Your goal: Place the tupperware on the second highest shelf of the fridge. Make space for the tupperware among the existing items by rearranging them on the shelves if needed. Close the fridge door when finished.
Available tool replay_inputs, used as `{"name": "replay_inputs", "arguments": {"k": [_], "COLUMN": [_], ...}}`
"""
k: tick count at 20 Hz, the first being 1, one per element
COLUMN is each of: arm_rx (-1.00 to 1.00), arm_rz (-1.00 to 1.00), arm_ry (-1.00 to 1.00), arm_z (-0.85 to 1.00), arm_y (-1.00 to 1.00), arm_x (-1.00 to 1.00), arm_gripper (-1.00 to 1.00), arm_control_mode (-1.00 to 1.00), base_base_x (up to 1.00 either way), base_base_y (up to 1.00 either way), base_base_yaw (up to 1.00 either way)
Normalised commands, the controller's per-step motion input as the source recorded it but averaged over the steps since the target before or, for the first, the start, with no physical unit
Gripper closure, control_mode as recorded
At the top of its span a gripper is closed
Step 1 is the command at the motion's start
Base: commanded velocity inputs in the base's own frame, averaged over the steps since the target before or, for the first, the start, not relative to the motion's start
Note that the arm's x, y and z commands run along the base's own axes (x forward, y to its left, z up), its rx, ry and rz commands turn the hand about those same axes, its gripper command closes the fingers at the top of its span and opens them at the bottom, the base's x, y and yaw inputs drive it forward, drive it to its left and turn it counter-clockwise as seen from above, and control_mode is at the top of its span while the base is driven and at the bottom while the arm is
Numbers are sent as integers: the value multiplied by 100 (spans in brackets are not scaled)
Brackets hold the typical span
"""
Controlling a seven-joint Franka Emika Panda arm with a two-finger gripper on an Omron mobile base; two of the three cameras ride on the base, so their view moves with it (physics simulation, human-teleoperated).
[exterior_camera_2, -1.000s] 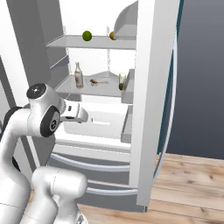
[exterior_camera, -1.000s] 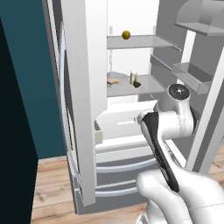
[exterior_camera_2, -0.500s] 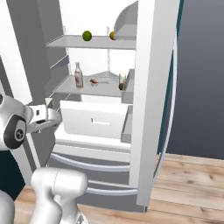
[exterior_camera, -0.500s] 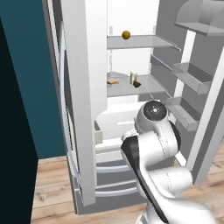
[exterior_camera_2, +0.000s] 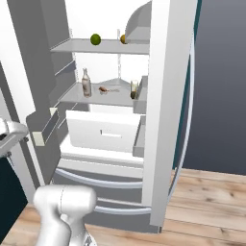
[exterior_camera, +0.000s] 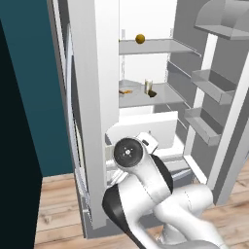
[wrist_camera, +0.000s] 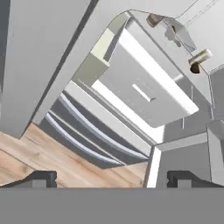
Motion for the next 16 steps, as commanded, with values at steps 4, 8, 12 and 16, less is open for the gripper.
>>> {"name": "replay_inputs", "arguments": {"k": [4, 8, 12, 16], "arm_rx": [-33, -31, -32, -26], "arm_rz": [9, 2, 0, 0], "arm_ry": [3, 4, 0, 5], "arm_z": [0, 0, 0, -8], "arm_y": [100, 100, 100, 90], "arm_x": [-2, 1, 10, 37], "arm_gripper": [-100, -100, -100, -100], "arm_control_mode": [-100, -100, -100, -100], "base_base_x": [0, 0, 0, 0], "base_base_y": [0, 0, 0, 0], "base_base_yaw": [0, 0, 0, 0]}}
